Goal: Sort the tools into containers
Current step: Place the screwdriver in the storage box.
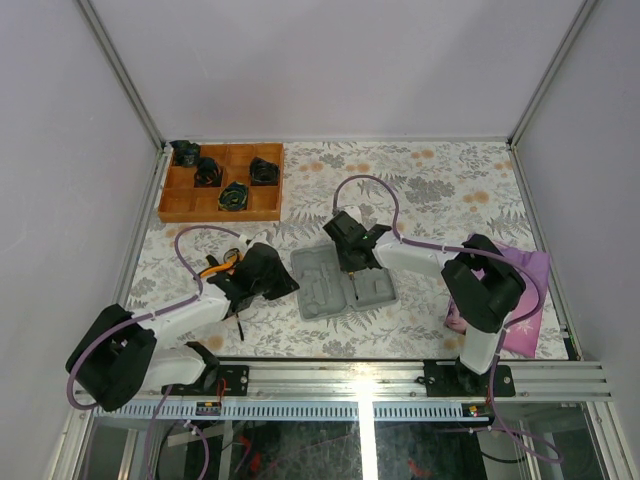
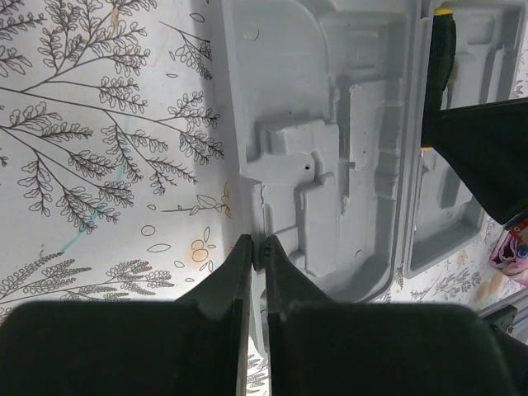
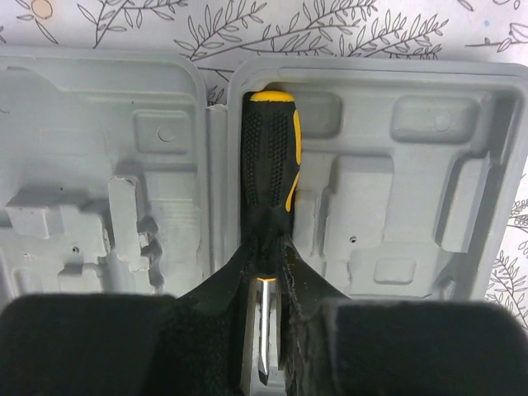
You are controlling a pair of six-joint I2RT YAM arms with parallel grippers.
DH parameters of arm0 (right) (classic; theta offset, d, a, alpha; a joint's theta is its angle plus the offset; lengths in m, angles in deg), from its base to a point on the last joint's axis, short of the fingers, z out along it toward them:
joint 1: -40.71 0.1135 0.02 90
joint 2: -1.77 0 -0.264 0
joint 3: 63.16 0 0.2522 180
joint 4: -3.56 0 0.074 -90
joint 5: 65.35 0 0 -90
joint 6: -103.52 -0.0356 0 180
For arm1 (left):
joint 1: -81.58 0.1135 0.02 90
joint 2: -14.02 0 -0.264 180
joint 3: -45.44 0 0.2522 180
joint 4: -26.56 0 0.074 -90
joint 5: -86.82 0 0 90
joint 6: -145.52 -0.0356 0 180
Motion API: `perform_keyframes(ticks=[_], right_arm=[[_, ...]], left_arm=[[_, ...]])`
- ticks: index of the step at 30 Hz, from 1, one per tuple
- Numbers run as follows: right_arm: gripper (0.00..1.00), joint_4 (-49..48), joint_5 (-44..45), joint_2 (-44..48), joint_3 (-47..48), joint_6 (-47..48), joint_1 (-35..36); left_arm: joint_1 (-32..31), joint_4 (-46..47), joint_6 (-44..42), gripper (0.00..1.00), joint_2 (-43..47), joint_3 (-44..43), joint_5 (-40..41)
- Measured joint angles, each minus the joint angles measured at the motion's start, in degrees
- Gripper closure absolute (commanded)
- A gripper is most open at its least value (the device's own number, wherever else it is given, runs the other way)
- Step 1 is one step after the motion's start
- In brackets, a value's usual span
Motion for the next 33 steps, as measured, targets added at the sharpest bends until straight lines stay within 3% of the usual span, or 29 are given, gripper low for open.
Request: perform_keyframes(ticks=[8, 15, 19, 25, 33], right_arm=[[1.00, -4.4, 3.0, -0.2, -1.6, 0.0, 0.7], [0.95, -11.0, 3.7, 5.8, -8.3, -2.7, 0.9], [0.87, -6.8, 3.1, 8.5, -8.9, -4.3, 1.7], [0.81, 0.0, 2.2, 10.5, -7.3, -4.3, 2.6], [0.80, 3.7, 1.8, 16.2, -5.7, -3.6, 2.2]], left_arm=[[0.3, -0.3, -0.6, 1.00, -0.9, -1.1, 0.8], [3.0, -2.0, -2.3, 1.00, -2.0, -2.5, -0.9], [3.1, -2.5, -3.2, 1.00, -2.4, -3.1, -1.4], [3.1, -2.6, -3.4, 1.00, -2.3, -3.0, -2.0], [3.1, -2.6, -2.4, 1.00, 0.1, -1.1, -1.9]])
